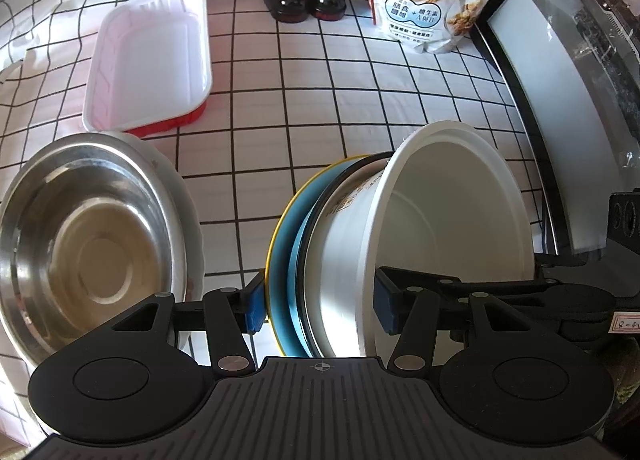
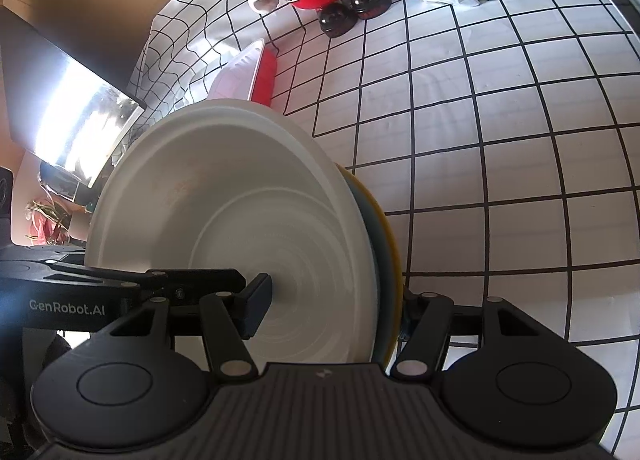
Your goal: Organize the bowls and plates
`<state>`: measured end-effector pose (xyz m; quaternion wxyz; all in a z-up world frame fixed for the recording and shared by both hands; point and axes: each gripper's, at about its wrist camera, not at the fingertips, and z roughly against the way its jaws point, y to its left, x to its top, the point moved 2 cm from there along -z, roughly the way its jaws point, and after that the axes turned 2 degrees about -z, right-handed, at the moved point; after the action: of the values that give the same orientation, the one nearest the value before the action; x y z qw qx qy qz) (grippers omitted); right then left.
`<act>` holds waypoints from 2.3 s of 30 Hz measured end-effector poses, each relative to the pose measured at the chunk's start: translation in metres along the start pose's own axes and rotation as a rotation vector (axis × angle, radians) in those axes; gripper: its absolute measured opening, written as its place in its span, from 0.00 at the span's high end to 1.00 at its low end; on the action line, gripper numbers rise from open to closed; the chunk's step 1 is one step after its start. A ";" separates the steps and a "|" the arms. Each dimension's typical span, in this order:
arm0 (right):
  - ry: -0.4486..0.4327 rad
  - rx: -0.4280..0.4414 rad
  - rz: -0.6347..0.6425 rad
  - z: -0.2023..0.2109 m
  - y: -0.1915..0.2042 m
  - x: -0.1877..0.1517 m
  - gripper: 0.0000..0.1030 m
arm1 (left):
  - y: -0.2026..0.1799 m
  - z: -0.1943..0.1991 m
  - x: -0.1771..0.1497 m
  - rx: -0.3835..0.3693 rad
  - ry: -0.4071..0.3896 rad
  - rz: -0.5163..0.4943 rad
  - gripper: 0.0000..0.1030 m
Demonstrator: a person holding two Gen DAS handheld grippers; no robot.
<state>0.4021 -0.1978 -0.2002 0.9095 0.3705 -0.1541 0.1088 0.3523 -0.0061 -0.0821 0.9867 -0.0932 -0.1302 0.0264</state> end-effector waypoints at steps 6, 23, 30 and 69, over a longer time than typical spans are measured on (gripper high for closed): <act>0.015 0.045 -0.058 0.002 -0.006 0.003 0.40 | 0.000 -0.001 0.000 0.003 0.009 -0.001 0.46; 0.072 0.085 -0.093 -0.004 -0.007 0.007 0.40 | 0.013 -0.011 0.008 -0.014 0.106 0.062 0.46; 0.084 0.084 -0.104 -0.005 -0.007 0.007 0.40 | 0.014 -0.012 0.006 -0.013 0.087 0.048 0.46; 0.095 0.015 -0.115 -0.007 0.001 0.002 0.49 | 0.016 -0.013 0.003 -0.037 0.069 0.002 0.40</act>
<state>0.4045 -0.1921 -0.2035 0.9177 0.3800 -0.0883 0.0751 0.3578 0.0073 -0.0968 0.9887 -0.1122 -0.0966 0.0220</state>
